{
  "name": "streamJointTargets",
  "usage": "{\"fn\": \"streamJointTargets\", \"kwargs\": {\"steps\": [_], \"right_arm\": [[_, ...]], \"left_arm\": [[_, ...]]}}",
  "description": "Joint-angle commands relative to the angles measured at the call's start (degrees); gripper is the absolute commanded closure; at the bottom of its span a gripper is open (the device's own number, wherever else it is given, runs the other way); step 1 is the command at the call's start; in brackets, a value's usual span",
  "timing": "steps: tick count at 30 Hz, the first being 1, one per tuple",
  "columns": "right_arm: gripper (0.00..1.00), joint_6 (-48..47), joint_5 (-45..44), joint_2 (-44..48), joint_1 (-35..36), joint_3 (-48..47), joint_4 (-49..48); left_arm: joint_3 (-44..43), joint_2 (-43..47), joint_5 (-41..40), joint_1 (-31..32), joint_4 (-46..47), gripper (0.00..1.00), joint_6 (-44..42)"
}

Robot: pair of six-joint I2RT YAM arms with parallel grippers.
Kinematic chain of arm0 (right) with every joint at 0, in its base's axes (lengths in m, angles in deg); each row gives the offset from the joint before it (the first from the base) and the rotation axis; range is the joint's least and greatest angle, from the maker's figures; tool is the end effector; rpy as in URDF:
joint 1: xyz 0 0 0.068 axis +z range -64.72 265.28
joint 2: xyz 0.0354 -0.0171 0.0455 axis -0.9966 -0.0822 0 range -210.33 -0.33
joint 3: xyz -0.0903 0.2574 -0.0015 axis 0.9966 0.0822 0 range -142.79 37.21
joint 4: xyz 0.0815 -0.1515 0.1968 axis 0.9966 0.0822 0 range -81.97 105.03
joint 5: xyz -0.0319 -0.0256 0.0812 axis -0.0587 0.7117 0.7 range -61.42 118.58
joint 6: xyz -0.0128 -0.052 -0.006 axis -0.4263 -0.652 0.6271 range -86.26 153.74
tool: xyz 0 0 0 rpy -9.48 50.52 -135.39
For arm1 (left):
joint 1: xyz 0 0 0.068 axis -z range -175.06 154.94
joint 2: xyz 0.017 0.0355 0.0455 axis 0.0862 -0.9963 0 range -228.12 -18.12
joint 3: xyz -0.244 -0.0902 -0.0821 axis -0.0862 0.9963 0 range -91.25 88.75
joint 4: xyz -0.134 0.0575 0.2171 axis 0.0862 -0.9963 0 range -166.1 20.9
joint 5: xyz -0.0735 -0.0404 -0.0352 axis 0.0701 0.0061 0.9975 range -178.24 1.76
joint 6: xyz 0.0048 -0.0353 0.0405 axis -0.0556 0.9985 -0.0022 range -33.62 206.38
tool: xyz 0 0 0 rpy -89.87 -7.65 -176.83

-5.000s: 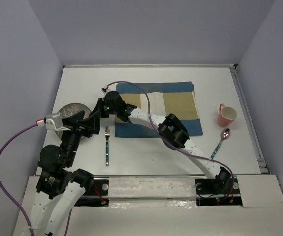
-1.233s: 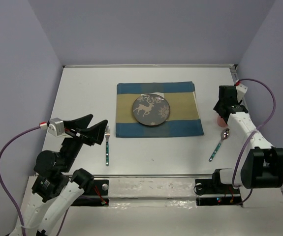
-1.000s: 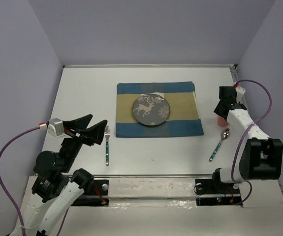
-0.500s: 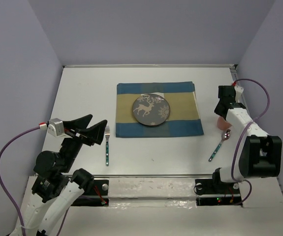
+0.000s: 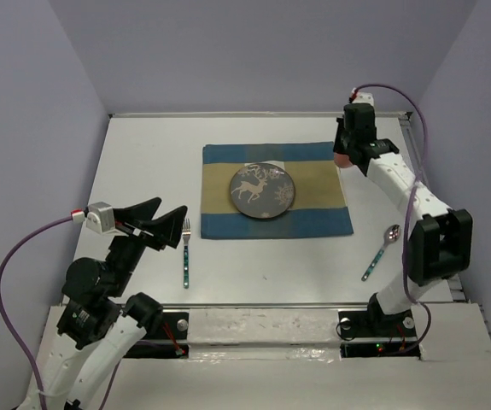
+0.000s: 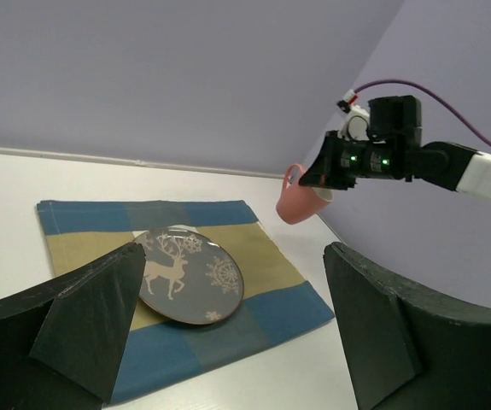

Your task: Set the dinner table for one person

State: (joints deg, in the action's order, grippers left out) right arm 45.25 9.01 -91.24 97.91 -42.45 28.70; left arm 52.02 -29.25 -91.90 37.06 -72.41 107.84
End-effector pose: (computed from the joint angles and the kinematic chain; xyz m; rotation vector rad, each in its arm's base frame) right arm 0.3612 0.0686 0.3316 0.1793 2.0864 -0.1098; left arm 0.0499 -0.0286 0.3660 0.0554 1.2175 -0.7830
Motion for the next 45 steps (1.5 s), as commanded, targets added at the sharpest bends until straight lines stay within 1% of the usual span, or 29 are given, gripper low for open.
{"fn": "streamJointTargets", "kwargs": {"steps": [1, 2, 3, 6, 10, 14, 29, 38, 42, 43, 45], "right_arm": [[1.00, -5.8, 5.0, -8.5, 1.7, -10.7, -2.2], [1.00, -6.1, 5.9, -11.8, 1.7, -12.4, -1.8], [1.00, -6.4, 5.9, -13.5, 1.7, -16.4, -0.2], [1.00, -7.5, 6.5, -18.7, 2.2, -20.8, 1.7], [1.00, -9.0, 6.3, -22.6, 2.2, -25.8, 3.0], [1.00, -9.7, 6.5, -25.4, 2.2, -28.2, 3.6], [1.00, -10.4, 7.4, -31.1, 2.2, -33.8, 4.5], [0.99, -9.8, 7.9, -32.7, 2.2, -33.9, 4.9], [0.76, -9.7, 7.4, -32.0, 2.2, -34.2, 5.2], [0.65, -9.6, 7.0, -31.9, 2.2, -34.3, 5.3], [0.54, -9.3, 6.9, -31.0, 2.8, -34.4, 5.7]], "left_arm": [[-0.4, -1.0, 0.1, -0.9, 2.0, 0.04, -1.2], [-0.4, -1.1, 0.2, -0.9, 2.0, 0.04, -1.2], [-0.4, -1.2, 0.1, -0.9, 1.9, 0.03, -1.2], [-0.4, -1.3, 0.1, -1.3, 1.9, 0.04, -1.3], [-0.5, -1.4, -0.1, -1.4, 1.8, 0.04, -1.4], [-0.4, -1.7, 0.0, -1.8, 2.0, 0.04, -1.5], [-0.4, -2.1, 0.1, -2.9, 2.0, 0.04, -1.5], [-0.4, -2.1, 0.1, -3.0, 2.0, 0.04, -1.5], [-0.4, -2.3, 0.1, -3.1, 2.0, 0.03, -1.4], [-0.4, -2.3, 0.0, -3.2, 2.1, 0.03, -1.3], [-0.3, -2.5, 0.0, -3.3, 2.0, 0.03, -1.2]]}}
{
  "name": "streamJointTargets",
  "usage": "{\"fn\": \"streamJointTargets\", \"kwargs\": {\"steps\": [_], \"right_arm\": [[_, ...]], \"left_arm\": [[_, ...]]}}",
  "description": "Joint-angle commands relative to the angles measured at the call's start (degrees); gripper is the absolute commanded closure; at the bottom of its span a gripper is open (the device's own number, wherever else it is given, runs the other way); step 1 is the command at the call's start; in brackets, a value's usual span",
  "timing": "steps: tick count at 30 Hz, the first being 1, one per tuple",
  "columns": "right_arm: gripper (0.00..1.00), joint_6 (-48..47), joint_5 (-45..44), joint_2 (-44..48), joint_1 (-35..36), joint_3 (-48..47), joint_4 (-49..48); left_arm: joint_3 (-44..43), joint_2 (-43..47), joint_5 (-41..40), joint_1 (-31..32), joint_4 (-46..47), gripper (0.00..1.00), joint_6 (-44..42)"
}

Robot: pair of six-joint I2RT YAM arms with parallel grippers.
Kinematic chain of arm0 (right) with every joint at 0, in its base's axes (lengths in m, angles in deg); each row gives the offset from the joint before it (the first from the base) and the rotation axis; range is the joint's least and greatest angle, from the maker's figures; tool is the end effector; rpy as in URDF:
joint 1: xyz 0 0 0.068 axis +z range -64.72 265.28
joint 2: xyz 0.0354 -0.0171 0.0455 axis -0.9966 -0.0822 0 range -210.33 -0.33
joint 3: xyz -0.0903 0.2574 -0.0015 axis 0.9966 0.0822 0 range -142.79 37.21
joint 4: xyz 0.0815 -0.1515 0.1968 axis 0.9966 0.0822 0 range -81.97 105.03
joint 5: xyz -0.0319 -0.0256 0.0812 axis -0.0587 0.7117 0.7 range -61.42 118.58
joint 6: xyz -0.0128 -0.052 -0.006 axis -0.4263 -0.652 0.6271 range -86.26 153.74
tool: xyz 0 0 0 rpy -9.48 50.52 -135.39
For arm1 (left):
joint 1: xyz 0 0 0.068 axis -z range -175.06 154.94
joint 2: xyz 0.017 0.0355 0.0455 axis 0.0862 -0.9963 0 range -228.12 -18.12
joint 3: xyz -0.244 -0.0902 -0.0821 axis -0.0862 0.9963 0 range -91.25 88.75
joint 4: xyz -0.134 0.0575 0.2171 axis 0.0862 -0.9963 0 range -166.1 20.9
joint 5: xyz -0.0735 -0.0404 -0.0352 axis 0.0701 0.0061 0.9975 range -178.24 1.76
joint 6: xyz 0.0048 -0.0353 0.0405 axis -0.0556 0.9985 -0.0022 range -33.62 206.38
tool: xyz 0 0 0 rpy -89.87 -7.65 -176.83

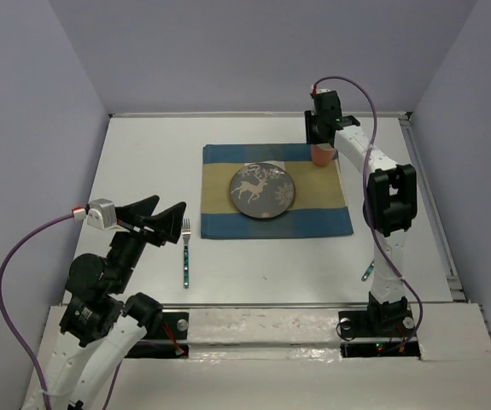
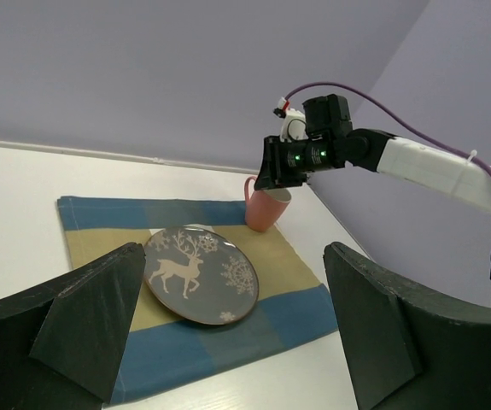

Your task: Set the dinner table for one person

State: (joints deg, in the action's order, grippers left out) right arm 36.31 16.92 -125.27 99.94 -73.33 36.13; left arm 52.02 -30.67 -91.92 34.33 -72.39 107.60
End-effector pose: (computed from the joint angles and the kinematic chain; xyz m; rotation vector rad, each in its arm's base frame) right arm 0.4891 0.1204 0.2535 -0.1389 2.2908 -0.0806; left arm 0.0566 -0.0292 0.3650 0.0306 1.2390 -0.7322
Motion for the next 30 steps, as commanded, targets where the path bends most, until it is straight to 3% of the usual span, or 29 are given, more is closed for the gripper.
{"fn": "streamJointTargets", "kwargs": {"steps": [1, 3, 11, 20, 26, 30], "right_arm": [[0.53, -0.1, -1.0, 3.5, 0.7, -3.6, -1.6], [0.45, 0.8, -0.9, 5.1, 0.7, -3.2, -1.1], [0.43, 6.6, 2.6, 18.6, 4.8, 6.2, -1.7], [0.45, 16.6, 11.1, 50.8, 7.6, 40.8, -10.8], [0.46, 21.8, 10.3, 63.9, 7.6, 52.3, 1.0], [0.49, 24.5, 16.0, 65.4, 8.3, 57.8, 5.2]], "left_arm": [[-0.3, -1.1, 0.0, -0.6, 2.1, 0.03, -1.0], [-0.3, -1.0, 0.0, -0.6, 2.1, 0.03, -1.0], [-0.2, -0.5, -0.3, -1.2, 2.2, 0.04, -0.9], [0.0, 0.2, -0.1, -1.3, 2.3, 0.04, -0.6], [0.2, 2.6, 0.3, -1.3, 2.5, 0.04, -0.4], [0.3, 3.8, 0.1, -1.3, 2.6, 0.04, -0.3]]}}
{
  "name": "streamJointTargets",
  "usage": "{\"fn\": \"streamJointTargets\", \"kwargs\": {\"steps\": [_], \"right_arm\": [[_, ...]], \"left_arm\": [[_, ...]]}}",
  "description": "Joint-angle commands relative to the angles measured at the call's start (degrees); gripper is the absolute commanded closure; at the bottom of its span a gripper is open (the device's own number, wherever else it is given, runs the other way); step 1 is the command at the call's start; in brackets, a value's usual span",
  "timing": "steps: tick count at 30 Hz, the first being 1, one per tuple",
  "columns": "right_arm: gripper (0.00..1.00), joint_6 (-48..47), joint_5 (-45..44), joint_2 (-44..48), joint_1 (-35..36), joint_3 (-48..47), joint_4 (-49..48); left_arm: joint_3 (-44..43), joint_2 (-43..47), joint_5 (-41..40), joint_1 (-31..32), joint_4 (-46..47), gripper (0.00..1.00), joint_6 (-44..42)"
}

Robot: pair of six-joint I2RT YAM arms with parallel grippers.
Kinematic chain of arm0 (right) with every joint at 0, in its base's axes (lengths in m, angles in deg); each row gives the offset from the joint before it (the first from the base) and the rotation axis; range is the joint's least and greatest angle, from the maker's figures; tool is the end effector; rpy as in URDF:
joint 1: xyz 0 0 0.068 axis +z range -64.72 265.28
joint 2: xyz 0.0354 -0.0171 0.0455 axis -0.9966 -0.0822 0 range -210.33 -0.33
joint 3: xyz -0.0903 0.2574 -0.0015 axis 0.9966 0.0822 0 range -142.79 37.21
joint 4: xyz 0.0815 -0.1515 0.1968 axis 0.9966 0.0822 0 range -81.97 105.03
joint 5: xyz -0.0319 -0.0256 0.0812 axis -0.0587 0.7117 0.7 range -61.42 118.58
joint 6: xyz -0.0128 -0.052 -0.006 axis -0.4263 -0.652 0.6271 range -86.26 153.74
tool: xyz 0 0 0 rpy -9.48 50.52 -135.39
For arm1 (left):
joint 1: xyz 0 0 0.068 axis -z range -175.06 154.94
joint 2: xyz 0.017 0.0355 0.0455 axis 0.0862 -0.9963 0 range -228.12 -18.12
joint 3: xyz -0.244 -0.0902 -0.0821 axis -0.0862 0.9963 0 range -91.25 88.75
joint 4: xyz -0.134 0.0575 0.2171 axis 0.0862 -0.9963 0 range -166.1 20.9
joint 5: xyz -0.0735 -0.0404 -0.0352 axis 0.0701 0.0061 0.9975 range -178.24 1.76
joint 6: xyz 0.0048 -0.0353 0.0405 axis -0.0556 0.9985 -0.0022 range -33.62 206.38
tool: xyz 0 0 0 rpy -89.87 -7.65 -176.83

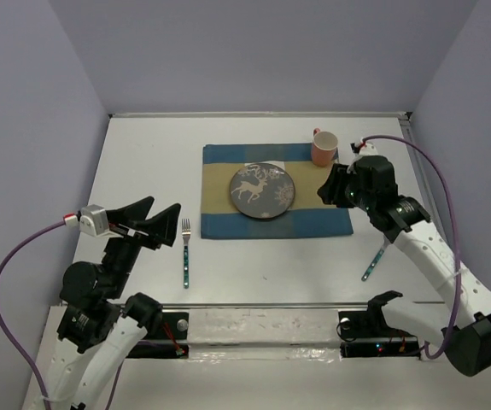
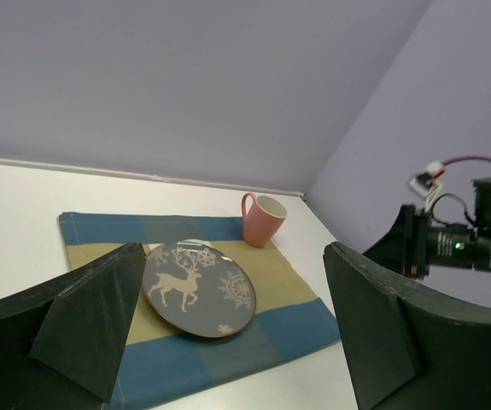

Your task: Set the dinner table for one person

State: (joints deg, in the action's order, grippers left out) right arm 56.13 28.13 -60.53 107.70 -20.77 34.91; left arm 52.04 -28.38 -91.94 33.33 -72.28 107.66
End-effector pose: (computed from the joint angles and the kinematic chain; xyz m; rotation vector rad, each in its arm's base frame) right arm 0.2143 0.0880 0.3397 0.0044 2.1126 0.4655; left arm 0.0483 -0.0234 0.3667 0.0156 1.1959 -0.7267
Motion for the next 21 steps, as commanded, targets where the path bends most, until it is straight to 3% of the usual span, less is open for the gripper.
{"fn": "streamJointTargets", "kwargs": {"steps": [1, 4, 6, 9, 12, 16, 21], "right_arm": [[0.49, 5.9, 5.8, 0.9, 1.9, 6.2, 6.4], [0.49, 8.5, 6.6, -0.2, 7.5, 9.6, 2.0], [0.49, 12.2, 4.6, -4.5, 17.8, 9.6, -1.5], [0.49, 14.1, -7.3, -15.2, 30.9, 2.5, -3.7], [0.50, 13.4, -16.2, -27.4, 38.3, -8.4, -4.4], [0.50, 10.7, -20.5, -41.5, 44.4, -22.2, -4.5], [0.52, 9.7, -18.5, -54.9, 47.4, -38.2, -4.5]], "left_arm": [[0.3, 1.6, 0.1, -0.1, 2.5, 0.04, -0.4], [0.4, 1.9, -0.1, 0.3, 2.3, 0.04, -0.3], [0.3, 2.3, -0.5, 0.4, 2.2, 0.04, -0.1], [0.2, 2.4, -1.5, 0.4, 1.9, 0.05, -0.1], [0.1, 2.5, -2.3, 0.4, 1.6, 0.05, -0.1], [-0.1, 2.6, -3.8, 0.4, 0.9, 0.05, -0.1], [-0.6, 3.4, -7.0, 0.4, -0.1, 0.07, -0.3]]}}
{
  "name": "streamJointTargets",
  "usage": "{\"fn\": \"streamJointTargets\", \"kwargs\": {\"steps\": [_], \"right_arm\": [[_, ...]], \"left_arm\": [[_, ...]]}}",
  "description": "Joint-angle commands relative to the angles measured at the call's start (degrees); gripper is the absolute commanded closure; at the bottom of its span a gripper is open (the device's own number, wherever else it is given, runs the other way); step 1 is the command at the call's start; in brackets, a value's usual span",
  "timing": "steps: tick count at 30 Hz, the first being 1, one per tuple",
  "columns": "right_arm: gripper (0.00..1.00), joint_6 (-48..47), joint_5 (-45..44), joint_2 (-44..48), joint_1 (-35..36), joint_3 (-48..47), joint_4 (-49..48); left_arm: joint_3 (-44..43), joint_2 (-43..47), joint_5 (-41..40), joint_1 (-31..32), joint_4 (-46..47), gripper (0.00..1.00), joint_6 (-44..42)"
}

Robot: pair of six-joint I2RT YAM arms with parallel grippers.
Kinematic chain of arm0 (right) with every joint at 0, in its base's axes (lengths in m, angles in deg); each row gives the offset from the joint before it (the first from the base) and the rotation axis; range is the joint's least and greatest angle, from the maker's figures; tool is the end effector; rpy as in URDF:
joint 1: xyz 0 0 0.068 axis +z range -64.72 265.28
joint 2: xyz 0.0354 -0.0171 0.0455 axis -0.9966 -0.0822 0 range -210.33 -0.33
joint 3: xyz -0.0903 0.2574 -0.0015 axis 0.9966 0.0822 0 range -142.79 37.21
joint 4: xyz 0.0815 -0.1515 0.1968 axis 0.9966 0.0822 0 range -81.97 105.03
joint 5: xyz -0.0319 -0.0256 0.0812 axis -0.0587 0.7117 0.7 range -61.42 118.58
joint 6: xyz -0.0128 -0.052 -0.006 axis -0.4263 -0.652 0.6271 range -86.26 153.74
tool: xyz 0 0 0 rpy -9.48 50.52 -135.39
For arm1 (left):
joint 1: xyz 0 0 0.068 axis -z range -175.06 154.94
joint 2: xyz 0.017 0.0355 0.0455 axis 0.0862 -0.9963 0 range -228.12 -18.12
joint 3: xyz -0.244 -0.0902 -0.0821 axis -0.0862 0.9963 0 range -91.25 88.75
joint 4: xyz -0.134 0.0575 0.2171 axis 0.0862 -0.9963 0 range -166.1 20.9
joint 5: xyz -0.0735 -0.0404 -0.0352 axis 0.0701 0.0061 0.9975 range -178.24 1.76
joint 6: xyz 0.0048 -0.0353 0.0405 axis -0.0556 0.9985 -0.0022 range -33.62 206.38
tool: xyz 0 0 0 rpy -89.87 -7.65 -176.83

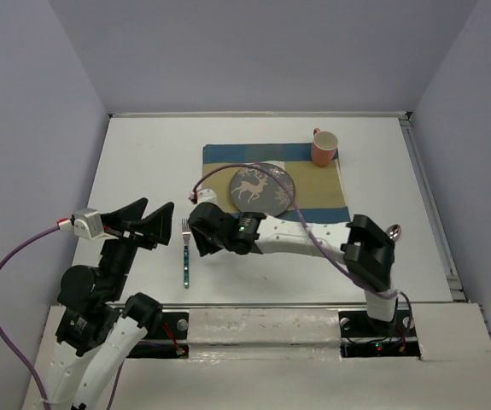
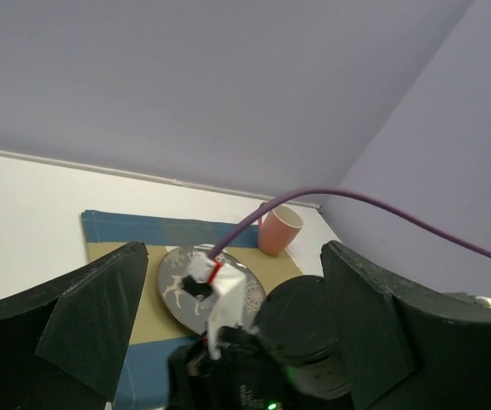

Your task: Set the dinner table for one person

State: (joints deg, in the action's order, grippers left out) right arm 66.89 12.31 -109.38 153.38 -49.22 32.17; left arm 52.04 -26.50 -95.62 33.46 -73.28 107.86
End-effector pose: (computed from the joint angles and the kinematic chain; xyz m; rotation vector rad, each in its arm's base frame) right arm 0.1695 0.3947 0.2454 -0.5917 2.3333 0.5182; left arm 0.0425 -0.0179 0.3658 -0.0446 1.1798 -0.6979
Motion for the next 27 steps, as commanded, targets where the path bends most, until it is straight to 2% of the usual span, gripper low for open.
{"fn": "streamJointTargets", "kwargs": {"steps": [1, 11, 17, 19, 21, 23, 24, 27], "right_arm": [[0.53, -0.6, -2.6, -9.3, 2.3, -11.4, -1.6], [0.57, 2.9, -0.5, -21.7, 4.4, -22.0, 0.8], [0.60, 4.7, -2.1, -24.3, 4.4, -22.7, 2.3], [0.66, 5.3, -3.3, -24.6, 4.4, -22.7, 2.8], [0.84, 5.7, -4.4, -24.7, 4.4, -22.7, 3.3], [0.95, 6.2, -5.1, -24.4, 4.4, -22.7, 3.5], [0.98, 6.4, -5.4, -24.2, 4.4, -22.8, 3.5], [0.98, 5.5, -6.9, -24.4, 4.4, -24.5, 3.8]], "left_arm": [[-0.7, 1.6, -4.6, 0.1, 0.8, 0.07, -0.6], [-0.7, 2.2, -4.1, -0.2, 1.1, 0.07, -0.8], [-0.6, 2.3, -3.2, -0.2, 1.2, 0.07, -0.6], [-0.6, 2.3, -3.0, -0.2, 1.2, 0.07, -0.6], [-0.6, 2.3, -3.0, 0.0, 1.3, 0.07, -0.6], [-0.6, 2.3, -3.3, -0.1, 1.1, 0.07, -0.7], [-0.6, 2.4, -3.4, -0.1, 1.2, 0.07, -0.7], [-0.6, 2.4, -3.3, 0.0, 1.2, 0.07, -0.7]]}}
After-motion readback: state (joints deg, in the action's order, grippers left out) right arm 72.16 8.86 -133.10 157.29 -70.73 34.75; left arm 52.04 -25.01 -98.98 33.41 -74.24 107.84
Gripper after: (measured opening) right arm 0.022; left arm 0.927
